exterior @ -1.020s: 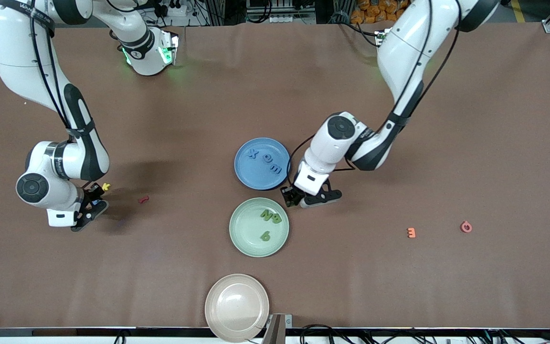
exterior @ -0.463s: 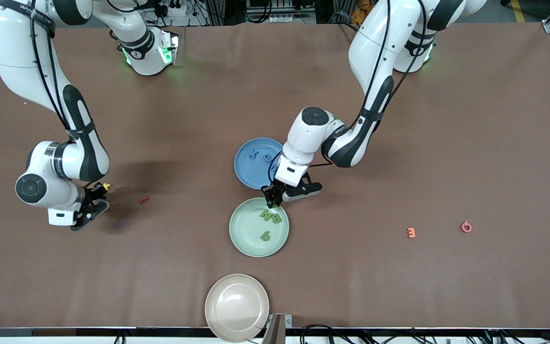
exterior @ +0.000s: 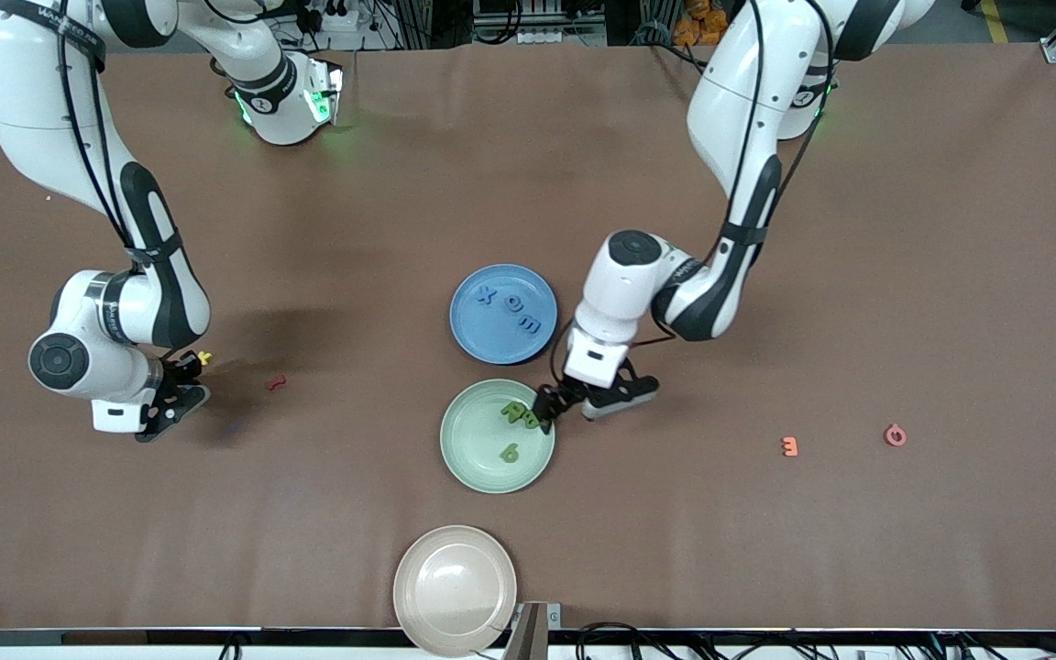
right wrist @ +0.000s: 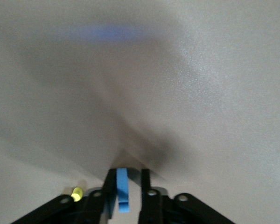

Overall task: Sort letters by color into matching plates
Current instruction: 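Carry the u over the green plate and open the left gripper, then drop the e into the blue plate while the left gripper withdraws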

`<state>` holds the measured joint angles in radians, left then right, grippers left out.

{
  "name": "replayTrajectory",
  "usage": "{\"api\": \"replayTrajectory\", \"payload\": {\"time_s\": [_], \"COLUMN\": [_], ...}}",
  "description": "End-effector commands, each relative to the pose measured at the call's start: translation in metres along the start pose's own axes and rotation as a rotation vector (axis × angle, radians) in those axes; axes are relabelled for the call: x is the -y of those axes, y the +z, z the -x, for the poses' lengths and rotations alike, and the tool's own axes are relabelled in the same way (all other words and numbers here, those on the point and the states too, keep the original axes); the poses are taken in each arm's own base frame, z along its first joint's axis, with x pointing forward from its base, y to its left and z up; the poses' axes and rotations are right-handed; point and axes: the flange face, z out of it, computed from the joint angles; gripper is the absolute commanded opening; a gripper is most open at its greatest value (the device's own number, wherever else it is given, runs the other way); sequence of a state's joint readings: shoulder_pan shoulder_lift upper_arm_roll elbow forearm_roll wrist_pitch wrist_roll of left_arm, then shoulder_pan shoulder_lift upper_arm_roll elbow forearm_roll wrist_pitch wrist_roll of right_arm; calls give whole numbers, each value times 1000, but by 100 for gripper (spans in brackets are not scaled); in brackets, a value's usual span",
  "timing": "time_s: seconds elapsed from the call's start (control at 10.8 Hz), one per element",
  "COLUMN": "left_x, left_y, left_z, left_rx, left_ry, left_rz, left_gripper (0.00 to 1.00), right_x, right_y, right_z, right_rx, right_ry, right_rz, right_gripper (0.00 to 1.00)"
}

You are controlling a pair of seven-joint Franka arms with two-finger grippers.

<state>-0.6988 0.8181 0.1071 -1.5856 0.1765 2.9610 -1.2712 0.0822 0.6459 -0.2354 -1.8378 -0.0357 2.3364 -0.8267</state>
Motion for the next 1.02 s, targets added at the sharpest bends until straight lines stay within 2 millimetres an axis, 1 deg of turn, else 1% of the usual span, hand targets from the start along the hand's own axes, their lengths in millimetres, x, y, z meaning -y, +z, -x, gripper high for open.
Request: {"api": "replayTrajectory", "payload": {"time_s": [0.0, 0.09, 0.19, 0.28, 0.37, 0.46, 0.56, 0.65, 0.83, 0.93], "left_x": [74, 96, 117, 144, 175, 201, 219, 230, 242, 250], "left_y": [1, -4, -12, -22, -32, -45, -58, -68, -91, -106], "left_z": [-71, -88, -105, -116, -125, -133, -126, -114, -99, -97], "left_rx": [10, 30, 58, 120, 181, 213, 244, 265, 275, 273], "left_ry": [98, 119, 141, 173, 225, 240, 228, 214, 219, 219], "left_rz": [-173, -218, -252, -299, -327, -332, -337, -347, -365, -373], "left_gripper": [100, 100, 100, 100, 100, 100, 100, 100, 100, 100], "right_x": [4, 4, 4, 6, 15, 23, 34, 51, 111, 143], "right_y": [5, 2, -2, -13, -33, -54, -74, -90, -114, -128], "right_z": [2, 2, 1, -6, -22, -35, -52, -66, -106, -128], "right_rx": [6, 10, 8, 2, 6, 17, 37, 50, 59, 67], "right_ry": [18, 18, 25, 43, 47, 94, 142, 198, 320, 388], "right_rz": [-29, -34, -48, -87, -138, -183, -201, -204, -250, -253], "right_gripper": [0, 0, 0, 0, 0, 0, 0, 0, 0, 0]}}
